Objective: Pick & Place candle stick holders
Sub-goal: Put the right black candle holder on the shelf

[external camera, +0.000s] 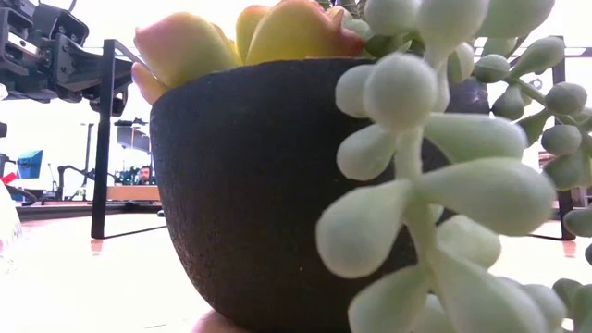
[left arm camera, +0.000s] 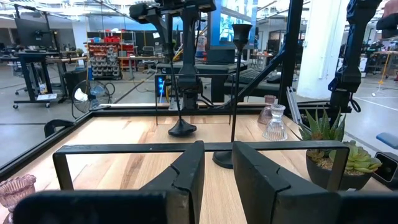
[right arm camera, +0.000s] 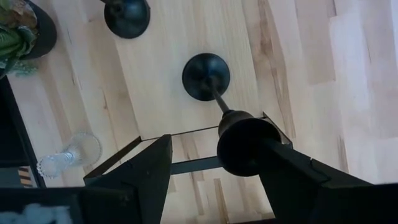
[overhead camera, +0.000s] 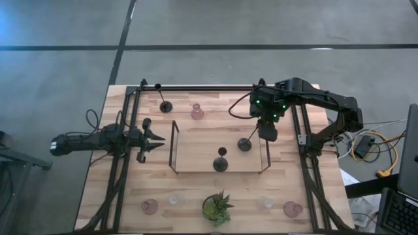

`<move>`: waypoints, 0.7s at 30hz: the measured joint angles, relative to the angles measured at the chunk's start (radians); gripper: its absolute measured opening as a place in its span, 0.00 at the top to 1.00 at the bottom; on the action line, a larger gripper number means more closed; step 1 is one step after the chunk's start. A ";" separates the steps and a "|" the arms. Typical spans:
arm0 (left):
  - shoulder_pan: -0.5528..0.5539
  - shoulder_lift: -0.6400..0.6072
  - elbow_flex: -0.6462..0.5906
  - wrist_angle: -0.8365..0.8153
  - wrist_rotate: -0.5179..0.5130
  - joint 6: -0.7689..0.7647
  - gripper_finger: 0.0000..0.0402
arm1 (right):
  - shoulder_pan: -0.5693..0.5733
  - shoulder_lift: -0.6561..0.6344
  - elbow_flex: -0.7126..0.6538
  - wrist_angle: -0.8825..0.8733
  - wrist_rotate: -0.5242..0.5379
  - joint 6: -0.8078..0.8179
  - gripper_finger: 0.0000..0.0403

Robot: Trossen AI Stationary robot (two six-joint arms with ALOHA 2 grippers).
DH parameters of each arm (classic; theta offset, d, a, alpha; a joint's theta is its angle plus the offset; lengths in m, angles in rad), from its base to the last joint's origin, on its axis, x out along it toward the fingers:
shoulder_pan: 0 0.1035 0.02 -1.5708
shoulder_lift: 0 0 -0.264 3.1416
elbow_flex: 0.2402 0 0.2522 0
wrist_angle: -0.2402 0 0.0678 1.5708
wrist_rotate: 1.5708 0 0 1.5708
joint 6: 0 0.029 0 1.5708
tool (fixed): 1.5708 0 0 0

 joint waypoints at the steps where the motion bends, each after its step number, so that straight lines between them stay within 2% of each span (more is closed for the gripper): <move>1: 0.000 0.000 0.000 0.000 0.000 0.000 0.78 | 0.000 0.000 0.000 0.001 0.000 0.000 0.48; 7: 0.000 0.000 0.000 0.000 0.000 0.000 0.78 | 0.000 0.000 0.000 0.002 0.000 0.000 0.62; 15: 0.000 0.000 0.000 0.000 0.000 0.000 0.78 | 0.001 0.001 -0.020 0.004 0.001 -0.022 0.95; 21: 0.000 0.000 0.000 0.000 0.000 0.000 0.78 | 0.006 0.000 -0.035 0.007 0.013 -0.063 0.97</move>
